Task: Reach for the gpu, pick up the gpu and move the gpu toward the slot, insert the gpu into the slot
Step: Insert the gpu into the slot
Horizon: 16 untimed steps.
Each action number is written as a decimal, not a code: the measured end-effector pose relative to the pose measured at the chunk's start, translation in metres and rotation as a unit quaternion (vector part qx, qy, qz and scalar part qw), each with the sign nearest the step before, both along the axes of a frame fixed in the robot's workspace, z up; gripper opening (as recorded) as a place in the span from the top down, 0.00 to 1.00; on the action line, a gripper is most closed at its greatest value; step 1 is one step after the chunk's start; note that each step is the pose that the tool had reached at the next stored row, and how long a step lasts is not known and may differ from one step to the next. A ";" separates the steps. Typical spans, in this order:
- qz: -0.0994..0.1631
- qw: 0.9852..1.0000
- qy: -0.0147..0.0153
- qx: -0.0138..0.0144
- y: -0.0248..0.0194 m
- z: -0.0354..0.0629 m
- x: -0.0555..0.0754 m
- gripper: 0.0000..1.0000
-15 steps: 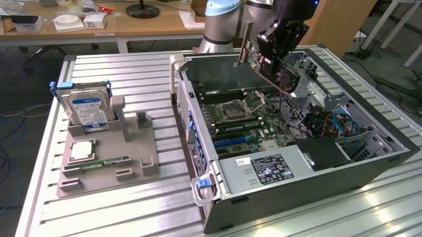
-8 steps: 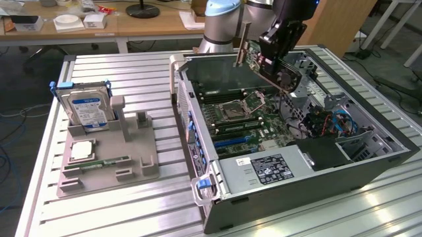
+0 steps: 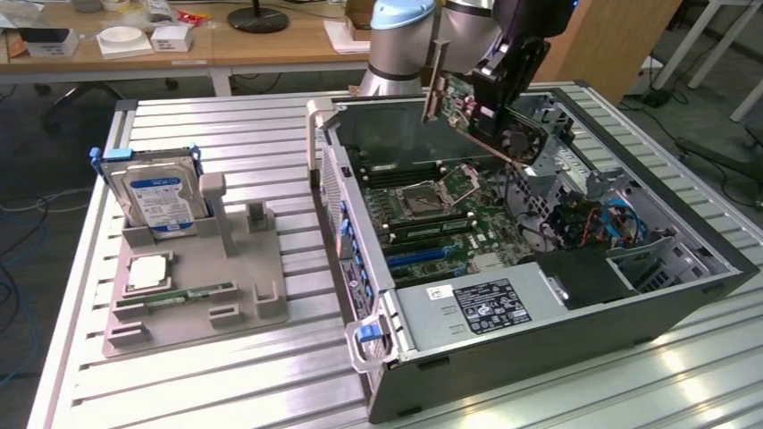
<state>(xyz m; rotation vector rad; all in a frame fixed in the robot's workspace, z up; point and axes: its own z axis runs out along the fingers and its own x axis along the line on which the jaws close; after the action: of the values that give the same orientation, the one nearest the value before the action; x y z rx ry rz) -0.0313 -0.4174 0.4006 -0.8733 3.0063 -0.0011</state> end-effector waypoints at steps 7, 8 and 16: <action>0.044 0.999 0.000 0.000 0.0000 0.0000 0.000 0.73; 0.050 0.999 0.000 0.000 0.0000 0.0000 0.000 0.73; 0.094 0.996 0.000 0.000 0.0000 -0.0001 0.000 0.73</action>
<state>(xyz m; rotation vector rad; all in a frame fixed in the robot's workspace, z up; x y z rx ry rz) -0.0314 -0.4174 0.4006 -1.1519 2.9109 0.0006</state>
